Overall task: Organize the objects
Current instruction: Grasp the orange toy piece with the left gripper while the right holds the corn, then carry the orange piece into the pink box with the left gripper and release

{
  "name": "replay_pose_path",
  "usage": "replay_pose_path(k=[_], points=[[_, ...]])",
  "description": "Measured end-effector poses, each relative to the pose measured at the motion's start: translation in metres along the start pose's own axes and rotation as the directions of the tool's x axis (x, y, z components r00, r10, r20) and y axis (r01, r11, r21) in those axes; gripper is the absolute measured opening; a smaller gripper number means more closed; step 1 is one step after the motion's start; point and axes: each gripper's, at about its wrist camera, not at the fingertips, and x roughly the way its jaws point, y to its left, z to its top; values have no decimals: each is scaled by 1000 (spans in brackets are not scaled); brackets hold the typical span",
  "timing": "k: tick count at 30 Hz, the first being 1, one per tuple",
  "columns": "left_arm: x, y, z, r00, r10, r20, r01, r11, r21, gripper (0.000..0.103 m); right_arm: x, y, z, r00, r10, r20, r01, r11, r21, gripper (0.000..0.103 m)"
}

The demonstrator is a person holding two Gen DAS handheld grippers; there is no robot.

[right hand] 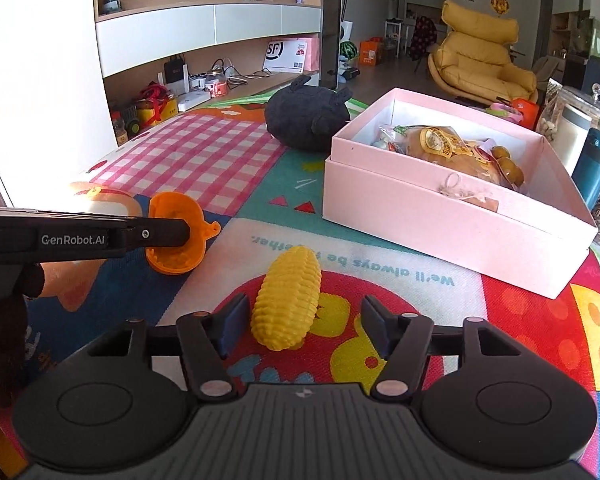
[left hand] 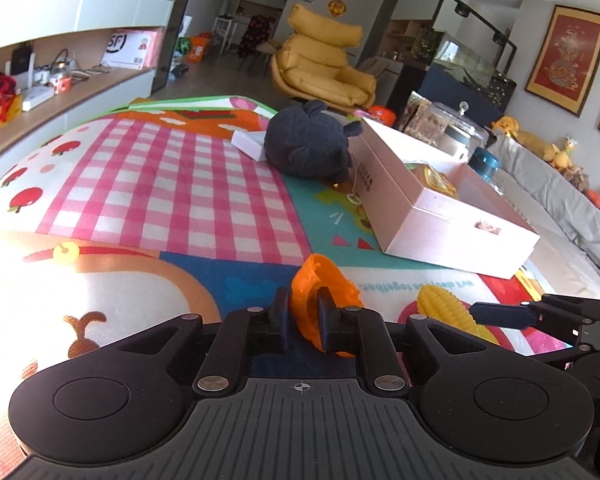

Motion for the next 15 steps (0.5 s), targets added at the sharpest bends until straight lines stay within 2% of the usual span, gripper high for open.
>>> replay_pose_path(k=[2, 6, 11, 15], points=[[0, 4, 0, 1000, -12, 0, 12, 1000, -19, 17, 1, -3, -1, 1000, -8, -4, 8, 1000, 6, 78], [0, 7, 0, 1000, -22, 2, 22, 999, -38, 17, 3, -5, 0, 1000, -4, -9, 4, 1000, 30, 79], [0, 9, 0, 1000, -27, 3, 27, 998, -48, 17, 2, -2, 4, 1000, 12, -10, -12, 1000, 29, 63], [1, 9, 0, 1000, -28, 3, 28, 998, -50, 17, 8, -4, 10, 1000, 12, -15, -11, 999, 48, 56]])
